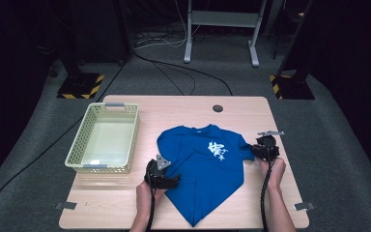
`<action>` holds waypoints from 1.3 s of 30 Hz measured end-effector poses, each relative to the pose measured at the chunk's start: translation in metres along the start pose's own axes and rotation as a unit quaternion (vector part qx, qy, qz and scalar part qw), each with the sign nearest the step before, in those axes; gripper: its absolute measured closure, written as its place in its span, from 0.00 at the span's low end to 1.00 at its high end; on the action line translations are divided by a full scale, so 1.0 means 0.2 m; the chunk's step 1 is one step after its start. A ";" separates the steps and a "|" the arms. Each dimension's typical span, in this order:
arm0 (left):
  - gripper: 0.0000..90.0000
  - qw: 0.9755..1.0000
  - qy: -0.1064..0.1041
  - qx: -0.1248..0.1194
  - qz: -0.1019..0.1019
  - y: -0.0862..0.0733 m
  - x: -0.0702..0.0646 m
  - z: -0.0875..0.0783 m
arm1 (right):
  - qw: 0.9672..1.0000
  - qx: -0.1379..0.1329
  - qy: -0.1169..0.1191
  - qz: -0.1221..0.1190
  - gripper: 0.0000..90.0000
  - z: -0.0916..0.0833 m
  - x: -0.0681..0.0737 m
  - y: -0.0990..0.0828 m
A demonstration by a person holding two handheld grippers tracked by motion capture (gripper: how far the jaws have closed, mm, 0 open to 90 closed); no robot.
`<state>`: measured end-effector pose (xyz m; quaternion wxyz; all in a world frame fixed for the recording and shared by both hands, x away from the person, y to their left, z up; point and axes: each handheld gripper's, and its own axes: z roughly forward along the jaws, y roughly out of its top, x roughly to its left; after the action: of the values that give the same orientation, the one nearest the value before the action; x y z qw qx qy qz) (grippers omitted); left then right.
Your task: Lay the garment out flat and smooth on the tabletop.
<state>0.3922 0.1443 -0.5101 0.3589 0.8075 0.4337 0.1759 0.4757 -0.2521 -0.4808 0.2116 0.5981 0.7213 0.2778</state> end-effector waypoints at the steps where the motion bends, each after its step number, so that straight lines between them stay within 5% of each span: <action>1: 0.20 1.000 0.000 0.000 0.000 0.00 0.00 0.00 | 1.000 0.002 -0.006 0.003 0.86 0.00 -0.02 -0.01; 5: 0.20 1.000 0.000 0.000 0.000 0.00 0.00 0.00 | 1.000 0.006 -0.026 0.013 0.78 -0.02 -0.08 -0.03; 9: 0.20 1.000 0.000 0.000 0.000 0.00 0.00 0.00 | 1.000 -0.009 -0.014 0.012 0.68 -0.05 -0.10 -0.03; 18: 0.21 1.000 0.000 0.000 0.000 0.00 0.00 0.00 | 0.997 -0.012 -0.013 -0.070 0.53 0.02 0.08 0.02; 25: 0.21 1.000 -0.001 0.000 0.001 0.00 0.00 0.00 | 0.998 -0.008 0.005 -0.057 0.43 0.08 0.14 0.07; 32: 0.22 1.000 -0.003 0.000 0.003 0.00 0.00 0.00 | 0.998 0.017 -0.008 -0.057 0.51 0.15 0.18 0.12; 39: 0.23 1.000 -0.004 -0.001 0.003 0.00 0.00 0.00 | 0.999 0.020 -0.011 -0.040 0.77 0.16 0.16 0.10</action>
<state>0.3918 0.1445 -0.5098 0.3606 0.8094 0.4294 0.1745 0.5058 -0.2125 -0.4911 0.2185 0.5760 0.7475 0.2486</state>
